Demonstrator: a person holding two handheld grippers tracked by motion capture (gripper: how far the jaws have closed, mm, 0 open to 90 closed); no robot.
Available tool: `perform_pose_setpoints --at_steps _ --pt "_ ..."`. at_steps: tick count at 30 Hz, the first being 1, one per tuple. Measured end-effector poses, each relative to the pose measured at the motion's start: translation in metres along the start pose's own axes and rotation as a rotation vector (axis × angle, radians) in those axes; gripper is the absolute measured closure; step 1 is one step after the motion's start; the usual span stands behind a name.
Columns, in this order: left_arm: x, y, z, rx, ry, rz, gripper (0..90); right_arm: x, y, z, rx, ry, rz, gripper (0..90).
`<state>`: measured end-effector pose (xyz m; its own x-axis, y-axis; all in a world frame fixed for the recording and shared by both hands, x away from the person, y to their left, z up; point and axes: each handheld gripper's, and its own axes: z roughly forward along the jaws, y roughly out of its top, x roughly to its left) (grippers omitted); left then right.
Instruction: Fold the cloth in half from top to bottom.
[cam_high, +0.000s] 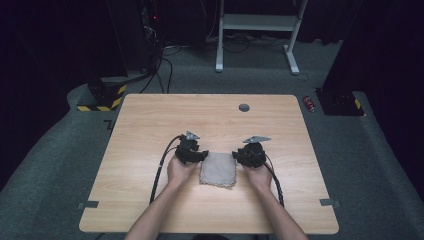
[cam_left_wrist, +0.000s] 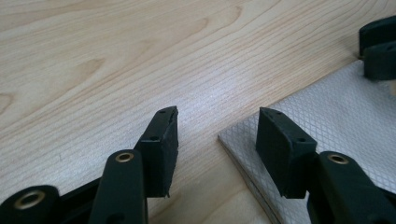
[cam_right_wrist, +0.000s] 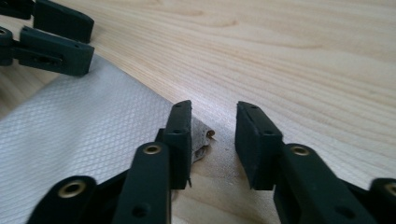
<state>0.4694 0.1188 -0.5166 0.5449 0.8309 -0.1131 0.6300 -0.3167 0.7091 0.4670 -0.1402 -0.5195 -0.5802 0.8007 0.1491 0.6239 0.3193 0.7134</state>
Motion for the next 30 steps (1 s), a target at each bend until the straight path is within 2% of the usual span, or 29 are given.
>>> perform_pose_setpoints --at_steps 3,5,8,11,13,15,16,18,19,20,22,24,26,30 --pt "-0.005 0.0 0.0 0.01 0.007 0.045 58.1 0.001 0.001 0.002 0.0 0.01 -0.018 77.5" --pt "-0.006 0.001 0.0 0.02 -0.017 0.07 72.4 0.004 0.001 0.002 0.006 0.014 -0.059 87.2" --pt "-0.008 0.001 0.0 0.023 -0.024 0.081 86.3 0.009 0.004 0.003 0.018 -0.009 -0.101 89.3" --pt "-0.004 0.002 0.001 0.011 -0.011 0.066 87.9 0.01 0.016 0.002 0.01 -0.034 -0.128 89.5" --pt "0.002 0.002 0.002 -0.006 -0.005 0.034 87.9 0.011 0.025 0.004 0.008 -0.044 -0.134 89.4" --pt "0.007 0.001 0.003 -0.024 0.013 0.004 85.2 0.013 0.031 0.01 0.039 -0.051 -0.147 88.6" --pt "0.008 0.001 0.002 -0.023 0.022 -0.006 79.5 0.012 0.031 0.014 0.06 -0.044 -0.13 87.2" --pt "0.008 0.001 -0.004 -0.017 0.002 -0.034 63.1 0.01 0.028 0.014 0.051 -0.043 -0.091 73.9" --pt "0.005 0.0 -0.01 -0.029 -0.017 -0.038 59.1 0.01 0.027 0.011 0.037 -0.04 -0.076 72.3" --pt "0.001 -0.003 -0.017 -0.05 -0.035 -0.023 56.1 0.01 0.024 0.006 0.014 -0.032 -0.059 70.2" --pt "-0.01 -0.008 -0.028 -0.044 -0.042 0.014 52.7 0.014 0.017 -0.007 -0.032 0.003 -0.049 69.0" --pt "-0.018 -0.017 -0.036 -0.037 -0.05 0.051 50.8 0.026 0.007 -0.018 -0.037 0.024 -0.102 67.9" --pt "-0.024 -0.027 -0.04 -0.02 -0.035 0.072 49.6 0.037 -0.006 -0.024 -0.025 0.035 -0.157 66.3" --pt "-0.026 -0.041 -0.045 -0.013 -0.008 0.087 47.8 0.041 -0.022 -0.026 0.001 0.038 -0.184 63.4"
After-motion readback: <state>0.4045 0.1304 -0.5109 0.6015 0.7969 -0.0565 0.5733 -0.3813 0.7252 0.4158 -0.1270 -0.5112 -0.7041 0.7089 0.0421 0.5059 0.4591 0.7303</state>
